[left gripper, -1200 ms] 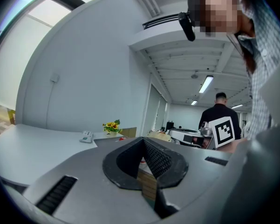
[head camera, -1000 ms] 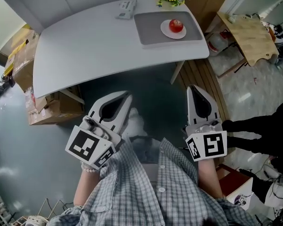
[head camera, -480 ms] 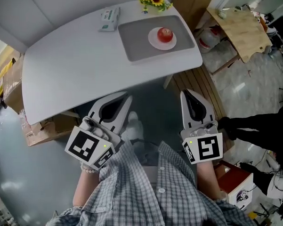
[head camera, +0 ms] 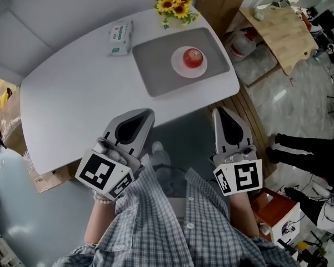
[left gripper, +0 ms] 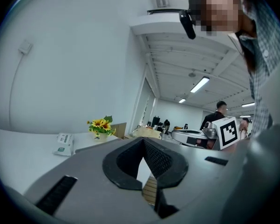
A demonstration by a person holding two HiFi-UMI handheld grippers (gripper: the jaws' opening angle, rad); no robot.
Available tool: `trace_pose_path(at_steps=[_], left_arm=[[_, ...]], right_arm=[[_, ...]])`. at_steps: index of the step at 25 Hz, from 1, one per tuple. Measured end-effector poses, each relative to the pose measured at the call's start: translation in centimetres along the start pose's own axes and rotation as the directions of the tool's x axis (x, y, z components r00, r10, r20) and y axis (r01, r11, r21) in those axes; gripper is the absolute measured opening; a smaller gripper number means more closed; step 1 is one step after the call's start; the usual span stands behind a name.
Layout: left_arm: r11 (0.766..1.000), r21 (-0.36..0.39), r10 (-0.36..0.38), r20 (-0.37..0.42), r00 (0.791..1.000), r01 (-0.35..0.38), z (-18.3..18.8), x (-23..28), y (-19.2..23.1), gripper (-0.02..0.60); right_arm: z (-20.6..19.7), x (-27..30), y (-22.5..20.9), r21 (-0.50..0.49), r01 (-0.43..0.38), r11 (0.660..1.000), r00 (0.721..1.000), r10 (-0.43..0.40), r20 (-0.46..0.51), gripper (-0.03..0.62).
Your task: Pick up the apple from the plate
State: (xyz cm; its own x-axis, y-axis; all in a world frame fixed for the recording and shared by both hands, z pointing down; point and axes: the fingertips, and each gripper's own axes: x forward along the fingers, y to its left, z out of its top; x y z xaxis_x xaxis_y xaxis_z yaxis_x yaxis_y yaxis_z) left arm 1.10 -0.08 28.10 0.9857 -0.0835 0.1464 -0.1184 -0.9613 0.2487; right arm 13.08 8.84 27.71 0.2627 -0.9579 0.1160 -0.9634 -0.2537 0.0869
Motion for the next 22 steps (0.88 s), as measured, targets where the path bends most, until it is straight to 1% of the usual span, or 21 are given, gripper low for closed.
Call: trace_pose_path(at_steps=[5,8,10,14,18,22], left_arm=[[1.0,-0.005,-0.026,-0.012,1.0,0.026,0.3,1.8,2.7,0.009],[1.0,-0.001,-0.027,-0.037,0.999,0.027,0.1,2.4,3.8,0.009],[1.0,-0.012,-0.025,-0.049,0.998,0.024,-0.3,2.5,4.5,0.009],[0.998,-0.056,-0.027,-0.041,0.999,0.025,-0.2,2.8,5.5,0.009],[0.998,-0.057,-0.012,-0.036,0.999,0.01,0.1,3.2,6.3,0.009],[0.998,-0.061,0.022,-0.028,0.999,-0.024,0.5,3.7,7.3,0.009]], right_arm=[[0.0,2.7,-0.8,-0.022,0.051,0.998,0.999,-0.051,-0.018,0.022],[-0.4,3.6,-1.1,-0.014,0.073,0.997,0.997,-0.073,-0.036,0.022],[-0.7,4.0,-1.2,-0.001,0.079,0.997,0.996,-0.079,-0.052,0.023],[-0.8,5.1,-1.0,0.0,0.059,0.998,0.996,-0.058,-0.073,0.023],[-0.5,6.2,-1.6,-0.008,0.046,0.999,0.996,-0.047,-0.08,0.023],[-0.5,8.0,-2.8,0.003,0.027,1.0,0.996,-0.026,-0.083,0.023]])
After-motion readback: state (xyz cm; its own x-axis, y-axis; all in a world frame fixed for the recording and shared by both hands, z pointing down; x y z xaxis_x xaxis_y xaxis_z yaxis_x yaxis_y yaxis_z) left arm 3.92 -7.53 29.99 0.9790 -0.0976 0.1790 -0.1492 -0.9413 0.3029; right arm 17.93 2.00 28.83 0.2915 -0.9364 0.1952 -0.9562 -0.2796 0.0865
